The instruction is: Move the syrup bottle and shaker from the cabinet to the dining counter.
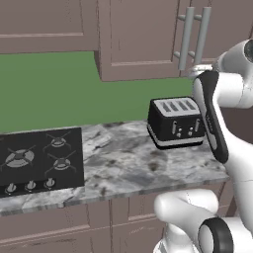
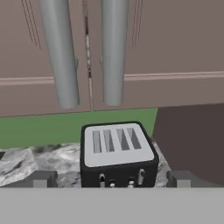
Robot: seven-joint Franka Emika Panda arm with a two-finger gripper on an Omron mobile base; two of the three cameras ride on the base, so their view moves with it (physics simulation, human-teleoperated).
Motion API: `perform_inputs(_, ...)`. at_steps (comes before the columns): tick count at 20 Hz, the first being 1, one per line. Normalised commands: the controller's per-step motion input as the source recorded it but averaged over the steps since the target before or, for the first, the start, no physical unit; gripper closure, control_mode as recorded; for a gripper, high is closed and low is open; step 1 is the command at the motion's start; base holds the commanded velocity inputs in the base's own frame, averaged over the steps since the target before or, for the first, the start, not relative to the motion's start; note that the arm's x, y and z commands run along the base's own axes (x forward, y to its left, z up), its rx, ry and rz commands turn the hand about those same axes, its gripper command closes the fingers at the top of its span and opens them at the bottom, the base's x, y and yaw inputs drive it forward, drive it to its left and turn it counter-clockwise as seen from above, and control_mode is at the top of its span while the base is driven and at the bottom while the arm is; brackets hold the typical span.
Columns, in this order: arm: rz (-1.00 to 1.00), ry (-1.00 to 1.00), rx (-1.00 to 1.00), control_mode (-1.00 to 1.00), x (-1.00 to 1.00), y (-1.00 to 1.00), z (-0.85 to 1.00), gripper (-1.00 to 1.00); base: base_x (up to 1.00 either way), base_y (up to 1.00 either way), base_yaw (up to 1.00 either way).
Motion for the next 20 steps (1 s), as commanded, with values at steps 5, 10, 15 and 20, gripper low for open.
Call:
perform_inputs(5,0.0,-0.03,0.01,-1.0,0.19,-0.19,0.24,-1.0,0.0,0.0,0.0)
perform_inputs(10,0.0,-0.14,0.05,-1.0,0.37,-0.01,0.1,-1.0,0.0,0.0,0.0)
perform_inputs(15,0.0,-0.2,0.09,-1.0,0.45,0.0,0.09,-1.0,0.0,0.0,0.0)
perform_inputs(20,0.0,-0.12,0.09,-1.0,0.5,-0.01,0.02,-1.0,0.0,0.0,0.0)
